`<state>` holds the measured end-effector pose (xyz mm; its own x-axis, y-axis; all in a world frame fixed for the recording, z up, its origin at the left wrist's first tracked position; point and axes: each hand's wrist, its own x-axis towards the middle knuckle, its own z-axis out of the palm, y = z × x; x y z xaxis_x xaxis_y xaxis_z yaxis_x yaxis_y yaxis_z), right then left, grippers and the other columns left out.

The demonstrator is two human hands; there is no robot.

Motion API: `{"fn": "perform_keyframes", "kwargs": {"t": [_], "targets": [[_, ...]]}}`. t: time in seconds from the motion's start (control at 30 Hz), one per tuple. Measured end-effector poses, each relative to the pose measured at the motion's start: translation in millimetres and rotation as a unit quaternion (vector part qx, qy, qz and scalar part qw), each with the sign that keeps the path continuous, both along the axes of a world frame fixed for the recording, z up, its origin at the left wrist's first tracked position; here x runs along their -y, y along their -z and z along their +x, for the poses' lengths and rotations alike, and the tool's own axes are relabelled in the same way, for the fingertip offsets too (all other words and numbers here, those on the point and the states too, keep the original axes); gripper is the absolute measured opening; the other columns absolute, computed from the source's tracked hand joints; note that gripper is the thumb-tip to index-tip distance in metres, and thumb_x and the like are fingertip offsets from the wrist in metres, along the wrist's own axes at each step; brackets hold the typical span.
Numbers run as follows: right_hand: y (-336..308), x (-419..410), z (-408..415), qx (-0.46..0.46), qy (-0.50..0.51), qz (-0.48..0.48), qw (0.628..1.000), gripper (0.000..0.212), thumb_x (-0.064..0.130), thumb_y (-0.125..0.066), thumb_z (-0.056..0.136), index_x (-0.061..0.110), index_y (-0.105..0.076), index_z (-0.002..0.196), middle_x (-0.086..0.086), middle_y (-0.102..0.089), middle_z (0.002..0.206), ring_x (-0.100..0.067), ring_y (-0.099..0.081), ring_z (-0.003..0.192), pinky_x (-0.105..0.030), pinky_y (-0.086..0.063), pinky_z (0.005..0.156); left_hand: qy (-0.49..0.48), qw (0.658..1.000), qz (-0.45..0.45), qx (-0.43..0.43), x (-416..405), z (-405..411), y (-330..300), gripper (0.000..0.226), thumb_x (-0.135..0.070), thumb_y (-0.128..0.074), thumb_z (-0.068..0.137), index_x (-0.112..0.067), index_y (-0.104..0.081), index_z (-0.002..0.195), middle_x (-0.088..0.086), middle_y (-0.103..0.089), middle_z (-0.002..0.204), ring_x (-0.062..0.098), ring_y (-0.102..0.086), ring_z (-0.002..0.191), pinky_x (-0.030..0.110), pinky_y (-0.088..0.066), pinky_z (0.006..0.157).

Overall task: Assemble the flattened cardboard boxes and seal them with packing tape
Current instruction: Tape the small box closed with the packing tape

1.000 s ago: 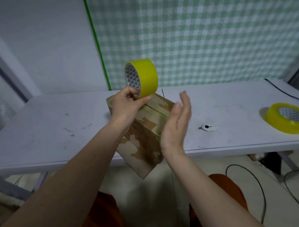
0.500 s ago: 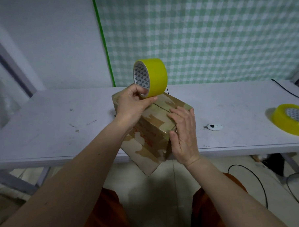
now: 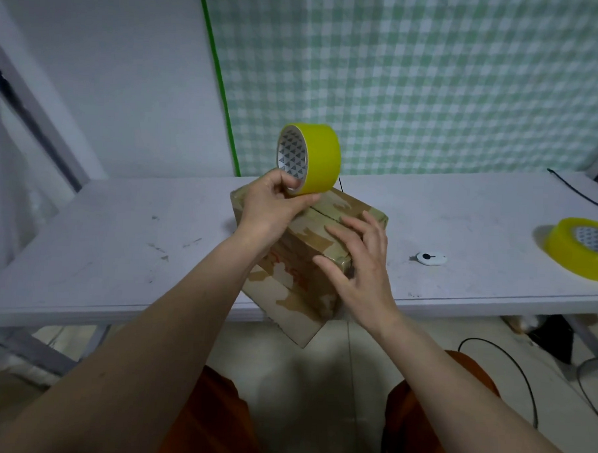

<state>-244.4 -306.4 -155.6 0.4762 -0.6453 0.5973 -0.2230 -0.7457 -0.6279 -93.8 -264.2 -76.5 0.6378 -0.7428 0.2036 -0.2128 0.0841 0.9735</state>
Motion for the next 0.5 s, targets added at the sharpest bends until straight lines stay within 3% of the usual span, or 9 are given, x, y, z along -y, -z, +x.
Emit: {"fn": "perform_keyframes", "kwargs": {"t": [0.1,0.2,0.27,0.37,0.43,0.5], "targets": [[-13,18,-9,-0.031,-0.119,0.048,0.991,0.042,0.039,-0.066,0.082,0.019,-0.063,0.119,-0.001,-0.05,0.134,-0.018,-0.018,0.142,-0.021,-0.014,0.117,-0.023,1.0,-0.008,-0.005,-7,5,-5,0.032,-0.008,-0.083,0.071,-0.018,-0.053,0.071,0.004,-0.062,0.082,0.008,-0.056,0.069,0.018,-0.05,0.067],[-41,42,-21,-0.104,-0.195,0.11,0.969,0.032,0.01,-0.064,0.087,0.018,-0.065,0.118,0.005,-0.052,0.136,-0.007,-0.017,0.142,-0.005,-0.012,0.11,-0.047,0.999,-0.003,0.0,-16,18,-11,0.03,-0.012,-0.085,0.069,-0.018,-0.056,0.072,0.013,-0.067,0.089,0.015,-0.059,0.077,0.031,-0.053,0.076],[-54,54,-21,-0.135,-0.159,0.099,0.973,0.035,-0.005,-0.058,0.088,0.014,-0.067,0.116,0.003,-0.051,0.137,-0.009,-0.024,0.141,-0.009,-0.015,0.113,-0.054,0.998,0.005,-0.012,-24,25,-18,0.027,-0.014,-0.085,0.069,-0.013,-0.059,0.079,0.013,-0.066,0.088,0.016,-0.059,0.075,0.03,-0.053,0.073],[-63,58,-11,-0.149,-0.058,0.051,0.986,0.035,-0.008,-0.055,0.089,0.013,-0.07,0.112,-0.004,-0.046,0.143,-0.019,-0.03,0.14,-0.018,-0.015,0.113,-0.039,0.996,0.013,-0.081,-33,30,-21,0.026,-0.01,-0.083,0.072,-0.006,-0.064,0.09,0.017,-0.07,0.09,0.019,-0.065,0.073,0.033,-0.057,0.079],[-65,51,-5,-0.156,-0.009,0.037,0.987,0.034,-0.007,-0.051,0.09,0.012,-0.07,0.112,-0.006,-0.045,0.144,-0.022,-0.033,0.138,-0.016,-0.017,0.109,-0.025,0.995,0.02,-0.097,-39,28,-21,0.022,-0.009,-0.082,0.073,-0.011,-0.063,0.084,0.016,-0.069,0.089,0.021,-0.066,0.076,0.042,-0.057,0.085],[-67,43,0,-0.172,0.021,0.04,0.984,0.04,-0.008,-0.046,0.09,0.012,-0.066,0.119,-0.005,-0.043,0.145,-0.022,-0.034,0.137,-0.02,-0.02,0.109,-0.021,0.998,0.035,-0.055,-44,26,-20,0.026,-0.011,-0.083,0.072,-0.016,-0.058,0.075,0.015,-0.066,0.085,0.021,-0.064,0.072,0.043,-0.058,0.081]]}}
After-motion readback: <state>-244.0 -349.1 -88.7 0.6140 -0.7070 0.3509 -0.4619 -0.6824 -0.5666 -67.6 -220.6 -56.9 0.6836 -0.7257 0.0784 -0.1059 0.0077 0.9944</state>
